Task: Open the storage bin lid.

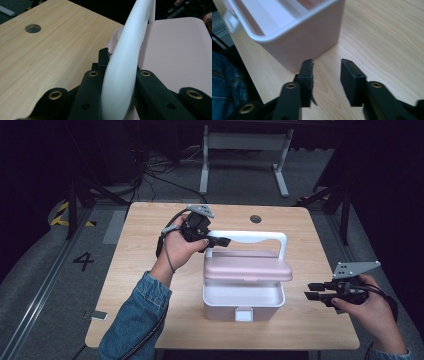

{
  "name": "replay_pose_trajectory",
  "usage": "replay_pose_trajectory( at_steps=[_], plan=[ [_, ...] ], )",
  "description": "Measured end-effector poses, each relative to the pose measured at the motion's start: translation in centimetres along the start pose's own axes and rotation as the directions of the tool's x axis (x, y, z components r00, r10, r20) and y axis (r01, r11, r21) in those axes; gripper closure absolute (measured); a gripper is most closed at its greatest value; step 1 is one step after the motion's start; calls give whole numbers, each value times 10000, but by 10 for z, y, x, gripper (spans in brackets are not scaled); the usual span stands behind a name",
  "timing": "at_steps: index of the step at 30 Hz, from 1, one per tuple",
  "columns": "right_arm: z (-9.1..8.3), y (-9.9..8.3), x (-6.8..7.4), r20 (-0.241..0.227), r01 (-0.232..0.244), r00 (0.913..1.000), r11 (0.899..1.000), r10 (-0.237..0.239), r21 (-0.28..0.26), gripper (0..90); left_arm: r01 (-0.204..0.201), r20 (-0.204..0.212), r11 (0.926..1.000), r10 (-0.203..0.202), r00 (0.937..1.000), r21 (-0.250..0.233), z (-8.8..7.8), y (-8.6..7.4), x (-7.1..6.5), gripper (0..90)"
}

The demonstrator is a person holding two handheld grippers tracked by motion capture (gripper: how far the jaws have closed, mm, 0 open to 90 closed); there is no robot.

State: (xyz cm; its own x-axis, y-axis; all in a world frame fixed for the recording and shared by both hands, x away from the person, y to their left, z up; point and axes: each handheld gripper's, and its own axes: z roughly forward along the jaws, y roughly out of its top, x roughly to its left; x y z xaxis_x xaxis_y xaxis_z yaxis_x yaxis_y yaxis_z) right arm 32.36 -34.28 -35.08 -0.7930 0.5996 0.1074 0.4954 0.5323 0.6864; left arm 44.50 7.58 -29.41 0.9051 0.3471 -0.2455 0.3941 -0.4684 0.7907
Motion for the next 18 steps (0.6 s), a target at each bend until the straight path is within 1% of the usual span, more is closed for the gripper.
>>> replay_pose_trajectory(
  at_steps=[1, 2, 3, 4, 6, 7, 8, 9, 11, 12, 13, 15, 18],
  plan=[
    [0, 0, 0, 0, 0, 10000, 10000, 0, 0, 684, 0, 0, 10000, 0, 10000, 0, 0, 0, 0, 819],
    [0, 2, 1, -97, 51, 9999, 10000, -52, -82, 700, 25, -38, 10000, -25, 10000, 19, 0, 0, 0, 819],
    [1, 5, 2, -177, 163, 9997, 9996, -167, -230, 745, -4, -82, 10000, 4, 10000, 60, 0, 1, 0, 816],
    [1, 10, 5, -385, 253, 9989, 9984, -272, -496, 804, -21, -115, 10000, 22, 9999, 50, 0, 1, 0, 816],
    [1, 13, 6, -550, 394, 9975, 9967, -434, -715, 844, -3, -166, 10000, 3, 9999, 39, 0, 1, 0, 815],
    [1, 13, 6, -550, 394, 9975, 9967, -434, -715, 844, -3, -166, 10000, 3, 9999, 39, 0, 1, 0, 815],
    [2, 15, 7, -669, 479, 9963, 9949, -539, -886, 867, -15, -185, 10000, 15, 9998, 37, 0, 1, 0, 815],
    [2, 18, 8, -855, 603, 9938, 9909, -709, -1202, 896, -37, -194, 10000, 39, 9998, 85, -1, 1, 1, 815],
    [5, 22, 9, -1199, 665, 9891, 9856, -856, -1555, 900, 45, -230, 10000, -45, 9997, 30, -1, 1, 1, 815],
    [7, 24, 10, -1572, 685, 9826, 9801, -986, -1865, 900, 90, -207, 10000, -89, 9997, 9, 0, 1, 1, 814],
    [8, 26, 11, -1834, 679, 9772, 9762, -1066, -2058, 900, 129, -205, 9999, -129, 9997, -20, 0, 1, 1, 814],
    [13, 30, 11, -2091, 720, 9703, 9702, -1219, -2316, 900, 159, -199, 9998, -161, 9997, -101, 0, 1, 2, 814],
    [19, 35, 12, -2267, 740, 9644, 9619, -1362, -2631, 900, 176, -247, 9998, -177, 9995, -65, 0, 1, 3, 814]
  ],
)
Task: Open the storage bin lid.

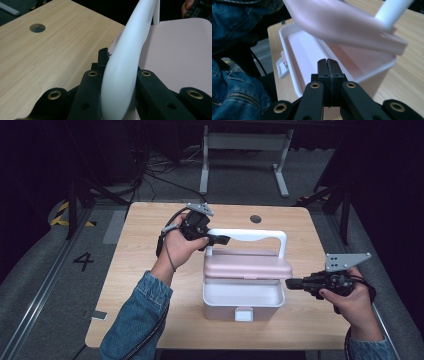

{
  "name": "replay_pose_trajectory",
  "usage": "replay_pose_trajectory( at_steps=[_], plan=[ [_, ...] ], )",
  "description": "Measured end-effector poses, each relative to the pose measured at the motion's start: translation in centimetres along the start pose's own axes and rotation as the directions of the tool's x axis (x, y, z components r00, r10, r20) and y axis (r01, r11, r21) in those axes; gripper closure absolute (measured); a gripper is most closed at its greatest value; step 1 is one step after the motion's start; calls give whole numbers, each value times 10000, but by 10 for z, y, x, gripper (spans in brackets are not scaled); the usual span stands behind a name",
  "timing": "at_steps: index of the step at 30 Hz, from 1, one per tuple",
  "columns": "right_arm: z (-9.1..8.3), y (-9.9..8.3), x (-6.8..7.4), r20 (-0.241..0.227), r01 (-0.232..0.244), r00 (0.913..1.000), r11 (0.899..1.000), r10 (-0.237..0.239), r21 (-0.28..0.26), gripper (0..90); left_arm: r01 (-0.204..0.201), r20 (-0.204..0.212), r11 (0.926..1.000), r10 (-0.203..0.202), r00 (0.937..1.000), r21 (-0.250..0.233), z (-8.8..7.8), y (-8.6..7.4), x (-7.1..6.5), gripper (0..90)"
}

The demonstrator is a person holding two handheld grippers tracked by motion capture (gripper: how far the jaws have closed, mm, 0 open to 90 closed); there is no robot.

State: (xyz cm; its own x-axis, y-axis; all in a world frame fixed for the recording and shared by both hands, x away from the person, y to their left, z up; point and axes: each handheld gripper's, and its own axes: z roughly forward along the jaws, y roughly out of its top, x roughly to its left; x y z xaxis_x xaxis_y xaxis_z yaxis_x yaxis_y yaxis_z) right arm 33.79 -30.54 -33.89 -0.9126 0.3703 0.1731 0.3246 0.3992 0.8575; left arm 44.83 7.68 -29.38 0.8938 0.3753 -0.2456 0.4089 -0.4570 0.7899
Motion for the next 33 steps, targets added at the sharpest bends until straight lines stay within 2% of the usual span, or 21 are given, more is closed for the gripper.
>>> replay_pose_trajectory(
  at_steps=[6, 7, 9, 13, 19, 20, 22, 23, 25, 27, 28, 29, 31, 33],
  plan=[
    [10, 0, -5, -347, -94, 9994, 9957, 62, -924, 900, 65, 32, 10000, -65, 10000, 18, 0, 0, 2, 813],
    [10, 0, -5, -347, -94, 9994, 9957, 62, -924, 900, 65, 32, 10000, -65, 10000, 18, 0, 0, 2, 812],
    [13, -3, -8, -430, -183, 9990, 9908, 126, -1344, 900, 64, 20, 10000, -64, 10000, -5, 1, 0, 2, 810],
    [15, -4, -10, -406, -206, 9991, 9847, 138, -1730, 900, 89, -35, 10000, -90, 10000, -44, 1, 0, 3, 796],
    [16, -4, -11, -368, -177, 9993, 9836, 113, -1794, 900, 166, -174, 9998, -168, 9997, -76, -2, -1, 4, 733],
    [16, -4, -11, -374, -201, 9992, 9837, 137, -1785, 900, 293, -216, 9994, -297, 9993, -186, -4, -2, 4, 666],
    [16, -4, -11, -361, -209, 9992, 9841, 147, -1764, 900, 393, -226, 9990, -397, 9990, -210, -5, -3, 4, 632],
    [17, -4, -11, -288, -164, 9995, 9843, 115, -1758, 900, 408, -335, 9987, -419, 9986, -305, -6, -4, 4, 568],
    [17, -4, -11, -283, -151, 9995, 9845, 103, -1746, 900, 386, -474, 9986, -404, 9981, -369, -9, -6, 3, 502],
    [16, -4, -11, -262, -157, 9996, 9842, 112, -1766, 900, 254, -631, 9991, -275, 9976, -339, -16, -10, 2, 441],
    [17, -4, -11, -295, -178, 9995, 9841, 127, -1769, 900, 190, -851, 9993, -216, 9961, -316, -23, -13, -1, 422],
    [17, -4, -11, -313, -195, 9994, 9842, 142, -1761, 900, 190, -851, 9993, -216, 9961, -316, -23, -13, -1, 410],
    [17, -4, -11, -289, -184, 9995, 9844, 135, -1748, 900, -90, -1107, 9995, 57, 9938, -295, -31, -17, -5, 400],
    [18, -4, -11, -286, -207, 9995, 9844, 160, -1746, 900, -203, -1232, 9992, 159, 9923, -351, -41, -22, -9, 402]
  ],
)
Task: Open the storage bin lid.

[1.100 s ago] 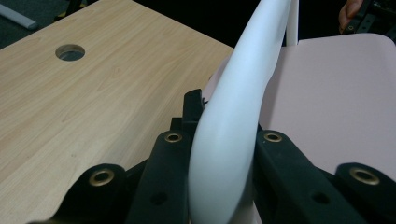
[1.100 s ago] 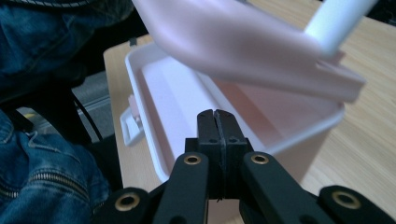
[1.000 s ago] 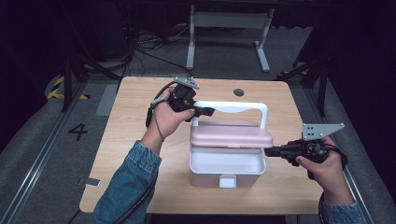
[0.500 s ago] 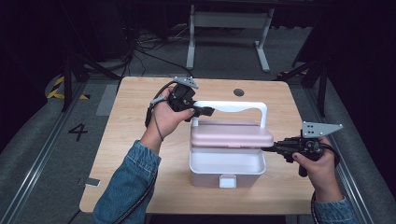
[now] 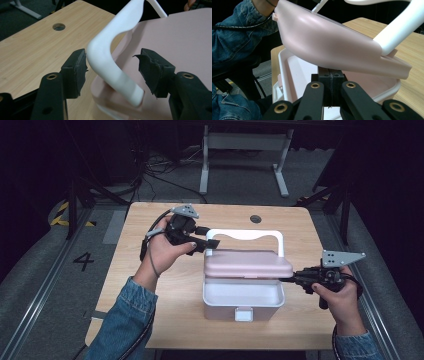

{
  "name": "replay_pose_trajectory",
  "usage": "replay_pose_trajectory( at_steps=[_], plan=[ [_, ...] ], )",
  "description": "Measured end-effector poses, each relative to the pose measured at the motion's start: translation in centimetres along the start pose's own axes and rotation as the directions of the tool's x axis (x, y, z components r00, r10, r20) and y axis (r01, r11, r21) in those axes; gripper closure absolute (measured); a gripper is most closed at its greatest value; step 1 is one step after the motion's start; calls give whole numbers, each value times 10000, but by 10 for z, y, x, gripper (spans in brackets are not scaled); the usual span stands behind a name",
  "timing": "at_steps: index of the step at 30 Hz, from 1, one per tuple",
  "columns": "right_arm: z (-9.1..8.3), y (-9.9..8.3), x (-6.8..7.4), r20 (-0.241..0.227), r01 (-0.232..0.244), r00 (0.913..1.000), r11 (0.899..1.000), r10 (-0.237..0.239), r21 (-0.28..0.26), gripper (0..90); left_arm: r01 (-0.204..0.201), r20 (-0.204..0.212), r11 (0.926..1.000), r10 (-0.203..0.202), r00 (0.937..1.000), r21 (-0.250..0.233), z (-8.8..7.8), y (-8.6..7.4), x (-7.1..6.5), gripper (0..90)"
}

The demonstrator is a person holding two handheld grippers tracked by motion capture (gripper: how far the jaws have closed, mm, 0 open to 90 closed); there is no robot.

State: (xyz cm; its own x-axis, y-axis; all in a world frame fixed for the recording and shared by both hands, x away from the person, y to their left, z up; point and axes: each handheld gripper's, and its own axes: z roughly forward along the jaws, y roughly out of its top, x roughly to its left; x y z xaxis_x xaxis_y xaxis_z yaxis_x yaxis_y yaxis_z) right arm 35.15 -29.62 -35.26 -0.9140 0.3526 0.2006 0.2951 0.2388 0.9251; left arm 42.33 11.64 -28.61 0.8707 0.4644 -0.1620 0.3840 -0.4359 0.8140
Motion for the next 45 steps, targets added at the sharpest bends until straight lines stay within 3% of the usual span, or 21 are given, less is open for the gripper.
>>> replay_pose_trajectory(
  at_steps=[7, 12, 16, 20, 28, 34, 37, 45],
  plan=[
    [1, 1, 0, 172, -203, 9996, 9998, 204, -61, 900, -484, -219, 9981, 476, 9986, -388, -26, -14, -16, 410],
    [1, 3, -1, 212, -245, 9995, 9996, 248, -151, 900, -580, -684, 9965, 538, 9962, -606, -38, -23, -21, 431],
    [0, 6, -2, 262, -263, 9993, 9993, 270, -283, 900, -518, -777, 9957, 459, 9959, -764, -46, -38, -22, 431],
    [1, 9, -4, 376, -265, 9989, 9985, 283, -483, 900, -511, -790, 9970, 464, 9958, -576, -45, -46, -25, 421],
    [2, 13, -7, 408, -352, 9984, 9966, 383, -744, 900, -895, -796, 9954, 865, 9931, -344, -38, -54, -30, 418],
    [3, 16, -8, 381, -392, 9984, 9961, 423, -784, 900, -1101, -652, 9931, 1073, 9921, -408, -27, -51, -39, 409],
    [3, 15, -9, 247, -522, 9982, 9953, 544, -821, 900, -1254, -588, 9894, 1212, 9909, -738, -24, -48, -45, 409],
    [3, 14, -11, 86, -703, 9974, 9934, 713, -906, 900, -1570, -611, 9839, 1520, 9865, -859, -15, -40, -50, 380]
  ],
)
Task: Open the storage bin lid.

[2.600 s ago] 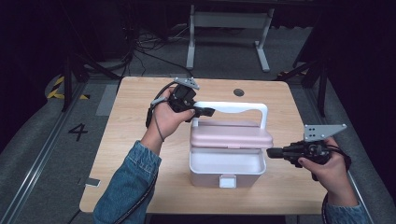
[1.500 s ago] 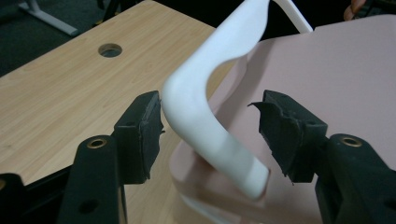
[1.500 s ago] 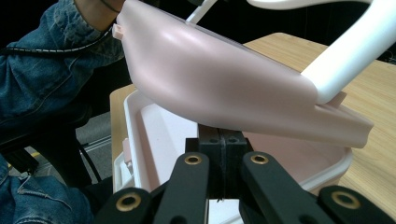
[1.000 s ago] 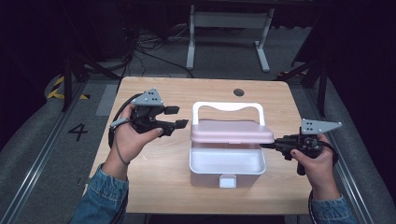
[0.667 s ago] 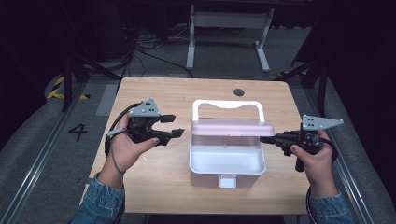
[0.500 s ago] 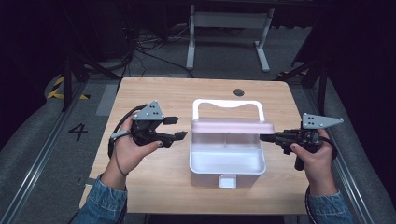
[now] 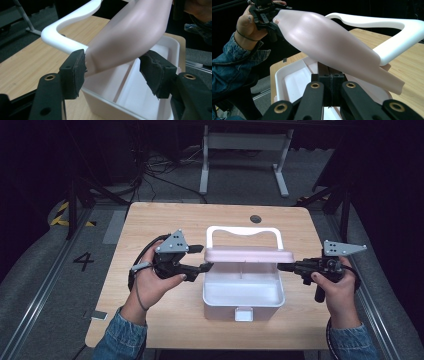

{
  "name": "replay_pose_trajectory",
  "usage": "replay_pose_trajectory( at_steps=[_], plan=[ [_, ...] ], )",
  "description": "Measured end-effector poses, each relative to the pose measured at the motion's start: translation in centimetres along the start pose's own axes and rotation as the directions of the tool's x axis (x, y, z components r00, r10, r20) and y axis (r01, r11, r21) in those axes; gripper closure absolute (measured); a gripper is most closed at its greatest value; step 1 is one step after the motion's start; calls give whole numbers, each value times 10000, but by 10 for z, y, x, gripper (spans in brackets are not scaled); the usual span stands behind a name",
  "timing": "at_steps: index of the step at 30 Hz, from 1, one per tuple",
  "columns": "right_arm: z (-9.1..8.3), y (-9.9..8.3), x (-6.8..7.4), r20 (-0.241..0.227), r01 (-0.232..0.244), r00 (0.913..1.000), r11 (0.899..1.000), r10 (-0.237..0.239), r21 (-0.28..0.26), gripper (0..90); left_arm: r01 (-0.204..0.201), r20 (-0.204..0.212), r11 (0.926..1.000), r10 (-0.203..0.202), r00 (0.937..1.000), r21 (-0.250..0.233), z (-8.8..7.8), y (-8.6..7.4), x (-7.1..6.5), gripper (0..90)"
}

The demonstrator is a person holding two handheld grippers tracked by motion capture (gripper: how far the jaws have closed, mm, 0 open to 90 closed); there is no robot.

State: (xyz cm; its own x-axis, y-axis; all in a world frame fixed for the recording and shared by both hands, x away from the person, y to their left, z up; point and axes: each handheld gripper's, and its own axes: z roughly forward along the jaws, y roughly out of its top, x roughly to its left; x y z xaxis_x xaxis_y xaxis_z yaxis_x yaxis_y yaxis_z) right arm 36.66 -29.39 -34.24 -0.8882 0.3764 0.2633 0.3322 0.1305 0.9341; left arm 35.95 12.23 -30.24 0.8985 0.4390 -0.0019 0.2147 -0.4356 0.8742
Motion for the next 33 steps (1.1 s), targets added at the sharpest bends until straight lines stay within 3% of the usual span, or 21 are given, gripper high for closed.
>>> replay_pose_trajectory(
  at_steps=[4, 7, 11, 14, 20, 25, 33],
  plan=[
    [0, 0, 0, -22, -21, 10000, 10000, 21, 6, 900, -182, 5, 9998, 182, 9998, -57, 6, 3, -2, 377],
    [1, -1, -1, -19, -39, 10000, 10000, 39, 45, 900, -473, -226, 9989, 472, 9986, -37, 11, 5, -3, 357],
    [1, -1, -1, 17, -58, 10000, 10000, 58, 68, 900, -575, -381, 9982, 567, 9977, -189, 16, 7, -2, 361],
    [1, -1, -1, 29, -44, 10000, 10000, 44, 69, 900, -602, -438, 9980, 592, 9973, -212, 17, 8, -1, 442],
    [0, -1, -1, 22, -32, 10000, 10000, 32, 72, 900, -802, -626, 9968, 798, 9948, -28, 18, 9, 3, 491],
    [-2, 0, 0, 57, -23, 10000, 9999, 22, 109, 900, -648, -678, 9976, 631, 9957, -230, 18, 8, 6, 526],
    [-7, 1, 4, 198, 100, 9997, 9997, -104, 218, 900, -591, -596, 9982, 584, 9965, -91, 18, 14, 14, 561]
  ],
)
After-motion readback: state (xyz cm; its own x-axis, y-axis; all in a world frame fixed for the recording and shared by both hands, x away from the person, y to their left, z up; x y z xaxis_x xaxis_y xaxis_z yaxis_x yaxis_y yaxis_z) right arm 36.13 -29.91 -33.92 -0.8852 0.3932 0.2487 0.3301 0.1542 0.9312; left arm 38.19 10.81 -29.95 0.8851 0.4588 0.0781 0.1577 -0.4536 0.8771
